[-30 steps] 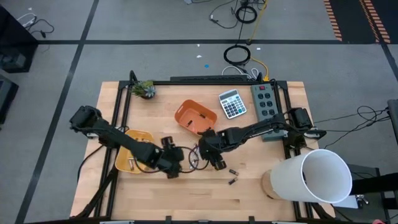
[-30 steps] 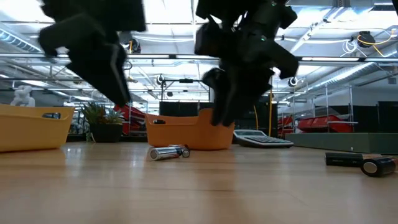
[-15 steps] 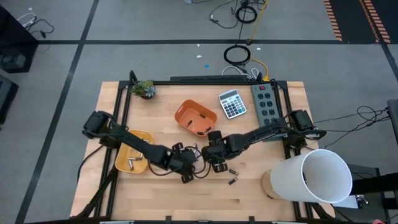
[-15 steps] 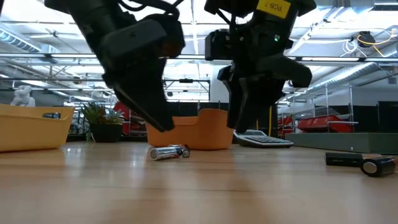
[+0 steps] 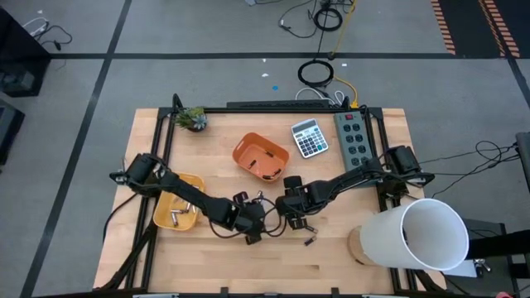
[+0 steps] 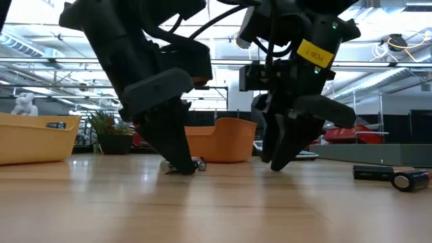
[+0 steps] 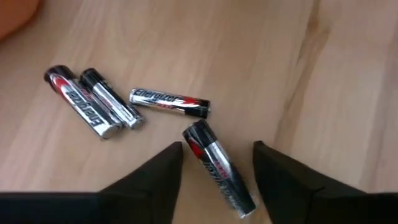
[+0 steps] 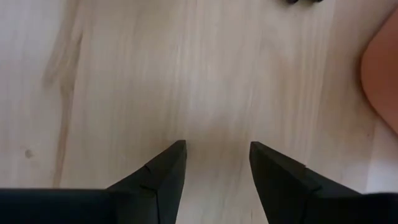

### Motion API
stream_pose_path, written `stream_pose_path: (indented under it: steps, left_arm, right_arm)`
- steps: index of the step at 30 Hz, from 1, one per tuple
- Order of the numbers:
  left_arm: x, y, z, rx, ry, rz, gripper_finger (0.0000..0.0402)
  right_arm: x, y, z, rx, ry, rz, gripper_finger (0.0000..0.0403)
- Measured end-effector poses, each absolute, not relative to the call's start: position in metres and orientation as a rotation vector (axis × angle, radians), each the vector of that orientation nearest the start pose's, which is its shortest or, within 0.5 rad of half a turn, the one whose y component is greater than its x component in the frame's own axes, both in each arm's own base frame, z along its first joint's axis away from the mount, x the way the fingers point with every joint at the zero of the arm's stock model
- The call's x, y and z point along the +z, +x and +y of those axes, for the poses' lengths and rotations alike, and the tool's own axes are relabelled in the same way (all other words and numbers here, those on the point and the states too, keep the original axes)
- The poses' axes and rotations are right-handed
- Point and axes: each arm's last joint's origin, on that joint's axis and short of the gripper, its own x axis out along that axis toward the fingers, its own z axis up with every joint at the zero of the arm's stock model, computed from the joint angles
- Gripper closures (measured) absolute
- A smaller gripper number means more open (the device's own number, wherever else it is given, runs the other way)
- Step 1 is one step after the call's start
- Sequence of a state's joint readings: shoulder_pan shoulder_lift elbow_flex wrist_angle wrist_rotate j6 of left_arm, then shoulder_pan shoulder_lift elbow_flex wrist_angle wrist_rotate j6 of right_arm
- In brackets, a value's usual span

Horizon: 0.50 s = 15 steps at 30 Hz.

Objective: Sort batteries
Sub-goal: Put the silver battery into the yellow bin

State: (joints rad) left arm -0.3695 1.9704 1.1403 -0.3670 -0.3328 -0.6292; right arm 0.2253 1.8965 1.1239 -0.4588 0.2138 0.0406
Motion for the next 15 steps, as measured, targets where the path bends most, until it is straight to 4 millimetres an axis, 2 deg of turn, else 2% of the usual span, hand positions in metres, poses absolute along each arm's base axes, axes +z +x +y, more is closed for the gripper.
stream_pose_path:
  steps: [2,6,10,15]
  left_arm:
    - [0.116,0.344,-0.122,0.311,-0.113,1.102,0.0243]
    - [0.118,0.341,-0.121,0.270,-0.036,1.128,0.0357]
    - [0.128,0.335,-0.121,0.234,0.018,1.148,0.0359]
    - [0.162,0.315,-0.113,0.295,0.073,1.169,0.0359]
  right_arm:
    - [0.136,0.346,0.074,-0.010,-0.237,1.195,0.0232]
    - [0.142,0.347,0.074,0.010,-0.250,1.152,0.0232]
    - [0.152,0.349,0.074,0.024,-0.259,1.101,0.0232]
    - [0.155,0.351,0.075,0.041,-0.276,1.066,0.0232]
